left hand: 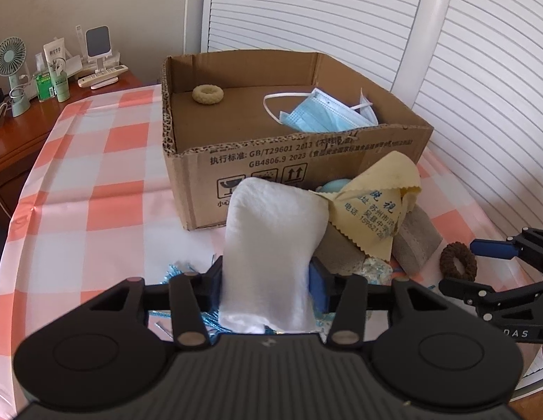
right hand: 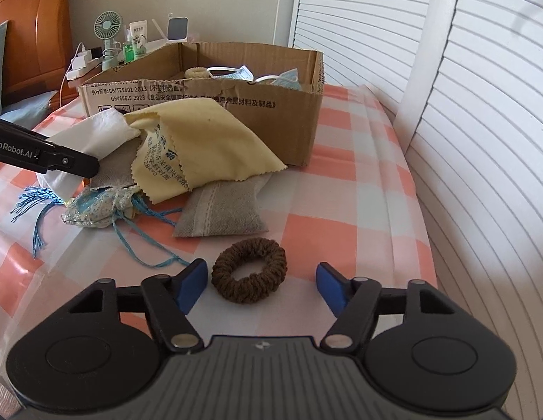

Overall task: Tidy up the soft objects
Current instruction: 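Close the left tool on the white cloth while the right tool grasps the brown hair tie, then carry the white cloth and brown hair tie into the box and open both tools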

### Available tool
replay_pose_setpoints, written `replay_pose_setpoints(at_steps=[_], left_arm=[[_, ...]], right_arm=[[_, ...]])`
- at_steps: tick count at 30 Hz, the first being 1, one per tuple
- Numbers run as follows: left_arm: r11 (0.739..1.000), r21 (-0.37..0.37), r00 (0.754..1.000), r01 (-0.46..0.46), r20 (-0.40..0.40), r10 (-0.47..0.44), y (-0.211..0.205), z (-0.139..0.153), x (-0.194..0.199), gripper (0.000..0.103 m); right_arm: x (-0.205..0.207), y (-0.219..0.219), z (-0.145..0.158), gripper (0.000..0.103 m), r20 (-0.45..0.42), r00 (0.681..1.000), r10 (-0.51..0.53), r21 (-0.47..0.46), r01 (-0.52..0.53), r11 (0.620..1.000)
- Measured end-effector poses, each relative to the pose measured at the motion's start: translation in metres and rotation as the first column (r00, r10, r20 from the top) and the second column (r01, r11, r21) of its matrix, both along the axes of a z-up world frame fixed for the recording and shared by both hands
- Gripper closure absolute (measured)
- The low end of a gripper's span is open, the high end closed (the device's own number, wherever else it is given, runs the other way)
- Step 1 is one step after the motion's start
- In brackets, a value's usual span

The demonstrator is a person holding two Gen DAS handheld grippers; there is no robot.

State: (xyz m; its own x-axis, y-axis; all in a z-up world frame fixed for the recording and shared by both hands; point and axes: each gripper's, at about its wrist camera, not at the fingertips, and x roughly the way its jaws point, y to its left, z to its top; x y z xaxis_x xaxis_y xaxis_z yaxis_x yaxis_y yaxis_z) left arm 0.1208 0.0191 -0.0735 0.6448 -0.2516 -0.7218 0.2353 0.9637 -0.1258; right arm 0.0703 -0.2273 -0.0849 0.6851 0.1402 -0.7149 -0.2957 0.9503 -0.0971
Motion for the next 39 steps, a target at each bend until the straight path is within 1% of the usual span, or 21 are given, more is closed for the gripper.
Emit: replay_pose_setpoints(at_steps=[2,3,4,8,9,14,23,27,29,33,35,37,39], left_arm=[[1.0,0.006,1.0,-0.006,0.007,0.006,0.0,-0.001,0.002,0.045],[1.0,0.002,1.0,-0.005,0.007,0.005,0.0,-0.001,0.003,0.046],[1.0,-0.004,1.0,-0.004,0.003,0.004,0.001,-0.001,0.004,0.046],[1.0,-0.016,1.0,0.006,-0.004,-0.006,0.002,0.001,0.005,0.061],[1.0,-0.016,1.0,0.007,-0.005,-0.007,0.002,0.001,0.005,0.063],[1.0,0.006,1.0,0.015,0.005,-0.015,0.005,0.007,-0.001,0.072],[0.997,0.051,0.998,0.062,0.012,-0.063,0.015,0.025,-0.017,0.074],[0.993,0.057,0.995,0.102,0.016,-0.103,0.016,0.043,-0.023,0.074],[0.991,0.062,0.992,0.12,0.031,-0.122,0.015,0.055,-0.023,0.074],[0.989,0.063,0.988,0.136,0.068,-0.14,0.012,0.078,-0.013,0.074],[0.987,0.074,0.985,0.142,0.09,-0.149,0.008,0.089,-0.002,0.074],[0.986,0.098,0.983,0.133,0.118,-0.144,0.003,0.097,0.012,0.074],[0.986,0.107,0.981,0.124,0.134,-0.138,-0.001,0.102,0.028,0.074]], right_arm=[[-0.001,0.004,-0.001,0.036,0.014,1.0,0.019,-0.018,-0.019,1.0],[-0.001,0.007,0.0,0.043,0.019,0.999,0.026,-0.025,-0.026,0.999],[-0.002,0.009,0.0,0.052,0.021,0.999,0.031,-0.032,-0.031,0.999],[-0.003,0.014,0.003,0.063,0.022,0.999,0.03,-0.057,-0.029,0.998],[-0.003,0.015,0.003,0.065,0.022,0.999,0.028,-0.058,-0.027,0.998],[-0.008,0.013,0.009,0.067,0.026,0.999,0.035,-0.056,-0.033,0.998],[-0.019,0.009,0.03,0.067,0.038,0.997,0.066,-0.024,-0.065,0.998],[-0.021,0.009,0.04,0.067,0.041,0.995,0.094,-0.019,-0.093,0.995],[-0.021,0.01,0.045,0.067,0.042,0.993,0.109,-0.015,-0.108,0.994],[-0.018,0.015,0.057,0.067,0.064,0.989,0.135,-0.025,-0.133,0.991],[-0.017,0.017,0.063,0.067,0.08,0.986,0.147,-0.031,-0.145,0.989],[-0.015,0.019,0.069,0.067,0.095,0.983,0.155,-0.031,-0.153,0.988],[-0.013,0.021,0.073,0.067,0.107,0.981,0.159,-0.03,-0.157,0.987]])
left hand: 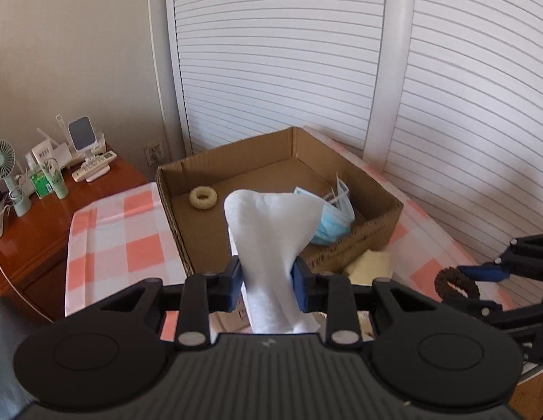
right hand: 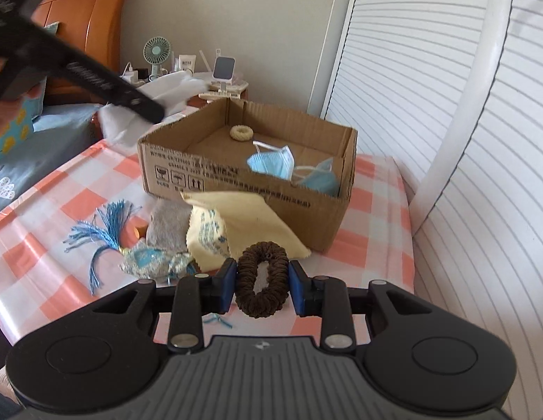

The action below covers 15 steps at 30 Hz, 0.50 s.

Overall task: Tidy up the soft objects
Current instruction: 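Carry the white cloth and brown hair tie into the box and open both tools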

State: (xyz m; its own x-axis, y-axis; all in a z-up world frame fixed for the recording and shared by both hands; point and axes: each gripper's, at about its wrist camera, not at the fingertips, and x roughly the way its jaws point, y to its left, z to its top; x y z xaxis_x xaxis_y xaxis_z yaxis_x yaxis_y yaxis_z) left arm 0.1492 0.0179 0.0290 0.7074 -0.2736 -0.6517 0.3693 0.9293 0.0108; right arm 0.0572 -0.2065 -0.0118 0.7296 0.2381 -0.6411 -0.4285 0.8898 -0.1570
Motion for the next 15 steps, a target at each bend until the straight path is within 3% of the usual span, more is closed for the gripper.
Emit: replay_pose_setpoints(at_steps=[3,4,6,7,10,15], left_arm=[[1.0,0.008,1.0,-0.007,0.006,0.007,-0.008,0.002,0.028,0.072],[1.0,0.016,1.0,-0.013,0.01,0.013,-0.011,0.0,0.036,0.067],[0.999,0.038,0.999,-0.038,0.027,0.037,-0.017,-0.005,0.048,0.033],[0.996,0.053,0.997,-0.071,0.039,0.069,-0.019,-0.008,0.053,0.008],[0.989,0.079,0.99,-0.125,0.082,0.119,-0.021,-0.016,0.054,0.004],[0.985,0.094,0.988,-0.143,0.068,0.137,-0.017,-0.017,0.03,0.004]], right_arm=[[0.003,0.003,0.006,0.067,0.01,1.0,0.005,0.004,-0.005,1.0],[0.004,0.004,0.007,0.067,0.012,1.0,0.006,0.003,-0.006,1.0],[0.006,0.006,0.009,0.067,0.018,1.0,0.009,0.005,-0.009,1.0],[0.007,0.006,0.01,0.067,0.019,1.0,0.011,0.006,-0.011,1.0],[0.012,0.008,0.012,0.067,0.025,1.0,0.015,0.009,-0.015,1.0],[0.027,0.008,0.016,0.067,0.014,1.0,0.013,0.027,-0.013,1.0]])
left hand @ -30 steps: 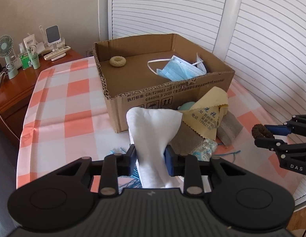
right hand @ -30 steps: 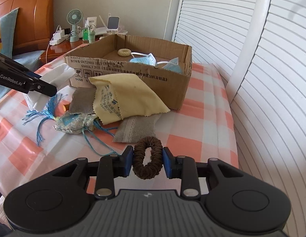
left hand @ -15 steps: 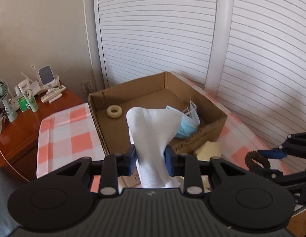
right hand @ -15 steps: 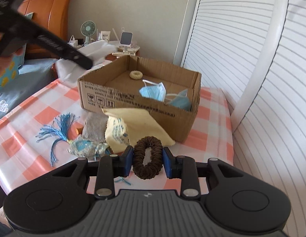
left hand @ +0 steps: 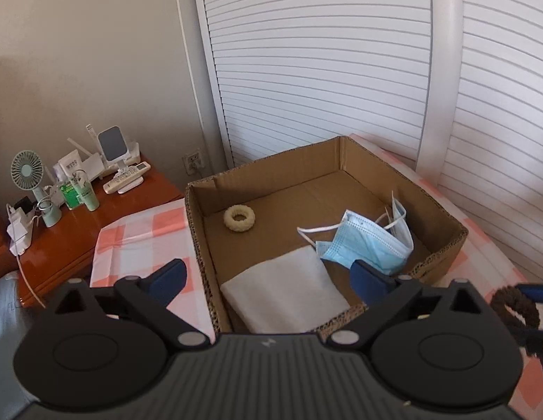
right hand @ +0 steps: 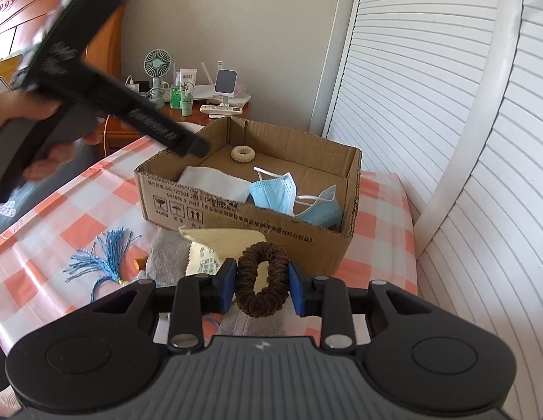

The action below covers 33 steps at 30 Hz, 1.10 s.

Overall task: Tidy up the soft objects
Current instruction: 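Carry the white cloth and brown hair tie into the box and open both tools, then move the right tool to the blue floral sachet while the left tool returns to the table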

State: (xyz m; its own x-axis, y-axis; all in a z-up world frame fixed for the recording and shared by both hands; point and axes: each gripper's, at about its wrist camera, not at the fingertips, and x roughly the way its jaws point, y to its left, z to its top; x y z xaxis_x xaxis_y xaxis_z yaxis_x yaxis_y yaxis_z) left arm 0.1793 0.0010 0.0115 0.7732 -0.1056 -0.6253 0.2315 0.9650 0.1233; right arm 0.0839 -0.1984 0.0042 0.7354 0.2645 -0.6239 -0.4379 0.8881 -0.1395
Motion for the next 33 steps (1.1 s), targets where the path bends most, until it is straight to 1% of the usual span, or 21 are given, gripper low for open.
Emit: replay_pose_setpoints(at_steps=[5,9,11,14,15,17,18,19,21,23,24,26,30,33], left_arm=[[0.999,0.05,1.0,-0.007,0.029,0.006,0.002,0.006,-0.046,0.003],[1.0,0.029,1.0,-0.009,0.028,0.008,0.006,0.005,-0.075,0.003],[0.999,0.027,0.999,-0.019,0.048,0.017,0.008,0.002,-0.086,0.003],[0.999,0.028,0.999,-0.035,0.038,0.034,0.01,-0.005,-0.096,0.003],[0.999,0.023,0.999,-0.037,0.034,0.036,0.011,-0.007,-0.099,0.003],[0.999,0.007,0.999,-0.042,0.017,0.042,0.014,-0.012,-0.103,0.003],[0.999,0.006,0.999,-0.043,0.009,0.043,0.016,-0.014,-0.104,0.003],[0.999,0.009,0.999,-0.043,0.002,0.043,0.017,-0.016,-0.105,0.003],[0.999,0.01,0.999,-0.051,-0.012,0.051,0.02,-0.019,-0.107,0.003],[0.998,0.012,0.998,-0.059,-0.023,0.059,0.022,-0.022,-0.109,0.003],[0.998,0.016,0.998,-0.064,-0.026,0.065,0.023,-0.023,-0.11,0.003],[0.998,0.013,0.997,-0.068,-0.027,0.068,0.026,-0.023,-0.11,0.003],[0.997,0.007,0.996,-0.079,-0.028,0.079,0.028,-0.022,-0.108,0.003],[0.996,-0.001,0.996,-0.09,-0.024,0.09,0.031,-0.022,-0.109,0.003]], right_arm=[[0.031,0.002,0.013,0.067,0.005,1.0,0.001,0.028,-0.001,1.0],[0.074,0.012,0.023,0.067,-0.008,1.0,0.006,0.048,-0.005,0.999],[0.099,0.02,0.025,0.067,-0.007,1.0,0.004,0.035,-0.004,0.999],[0.138,0.032,0.025,0.066,-0.005,1.0,-0.021,0.005,0.021,1.0],[0.153,0.036,0.025,0.063,-0.006,1.0,-0.03,-0.002,0.03,1.0],[0.178,0.041,0.025,0.047,0.01,0.997,-0.075,0.002,0.075,0.997],[0.188,0.042,0.024,0.019,0.015,0.996,-0.087,0.007,0.087,0.996],[0.196,0.043,0.023,0.001,0.001,0.996,-0.089,0.01,0.089,0.996],[0.206,0.042,0.019,0.0,-0.015,0.995,-0.095,0.032,0.095,0.995],[0.208,0.042,0.015,0.0,-0.043,0.993,-0.108,0.025,0.109,0.994],[0.206,0.042,0.013,0.0,-0.043,0.993,-0.106,0.02,0.107,0.994],[0.2,0.04,0.01,0.0,-0.038,0.994,-0.103,0.013,0.104,0.994],[0.187,0.037,0.006,0.0,-0.06,0.991,-0.118,-0.005,0.117,0.993],[0.168,0.031,0.006,0.0,-0.055,0.99,-0.13,-0.018,0.13,0.991]])
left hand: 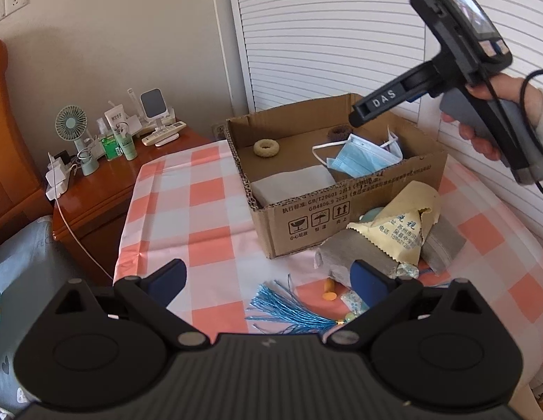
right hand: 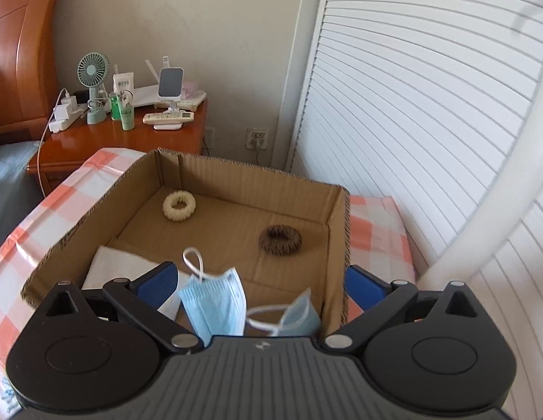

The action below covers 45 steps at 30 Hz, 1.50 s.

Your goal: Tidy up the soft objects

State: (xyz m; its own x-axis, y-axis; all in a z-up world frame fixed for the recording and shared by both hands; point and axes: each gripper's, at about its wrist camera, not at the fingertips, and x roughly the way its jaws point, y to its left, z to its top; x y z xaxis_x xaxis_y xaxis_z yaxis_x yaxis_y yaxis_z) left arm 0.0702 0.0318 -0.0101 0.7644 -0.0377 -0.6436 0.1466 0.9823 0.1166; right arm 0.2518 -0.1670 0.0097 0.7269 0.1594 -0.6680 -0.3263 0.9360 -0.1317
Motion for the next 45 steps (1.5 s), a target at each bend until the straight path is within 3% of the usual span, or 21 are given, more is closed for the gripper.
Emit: replay_pose_setpoints(at_steps=[7,15,22,31,35,37,40,45], left_arm=[[1.0,0.0,1.0,-0.02,-0.022,0.02,0.008,-0.006,-0.001,0.003],[0.998,-0.017,0.997,-0.056,-0.055,0.055,0.025,-0.018,-0.004,0.003],[0.998,-0.025,0.996,-0.065,-0.059,0.063,0.031,-0.023,-0.007,0.003],[0.997,-0.027,0.996,-0.066,-0.061,0.064,0.04,-0.026,-0.018,0.003],[0.998,-0.029,0.997,-0.05,-0.067,0.048,0.041,-0.027,-0.022,0.003],[0.998,-0.036,0.997,-0.044,-0.067,0.042,0.041,-0.028,-0.022,0.003],[0.998,-0.045,0.997,-0.042,-0.069,0.039,0.041,-0.028,-0.02,0.003],[0.999,-0.038,0.997,-0.013,-0.079,0.01,0.033,-0.032,-0.018,0.003]], right_arm=[[-0.067,-0.026,0.004,0.0,-0.006,1.0,-0.02,0.095,0.02,0.995],[-0.135,-0.026,-0.027,0.0,-0.051,0.999,-0.004,0.092,0.008,0.996],[-0.153,0.009,-0.065,0.0,-0.148,0.987,0.061,0.074,-0.051,0.996],[-0.167,0.048,-0.089,0.0,-0.115,0.991,0.075,0.085,-0.065,0.994],[-0.167,0.056,-0.095,0.001,-0.092,0.99,0.103,0.049,-0.099,0.994],[-0.166,0.057,-0.098,0.003,-0.083,0.99,0.116,0.039,-0.113,0.993],[-0.166,0.055,-0.098,0.021,-0.079,0.989,0.127,0.051,-0.124,0.991],[-0.173,0.051,-0.095,0.031,-0.076,0.988,0.137,0.048,-0.134,0.99]])
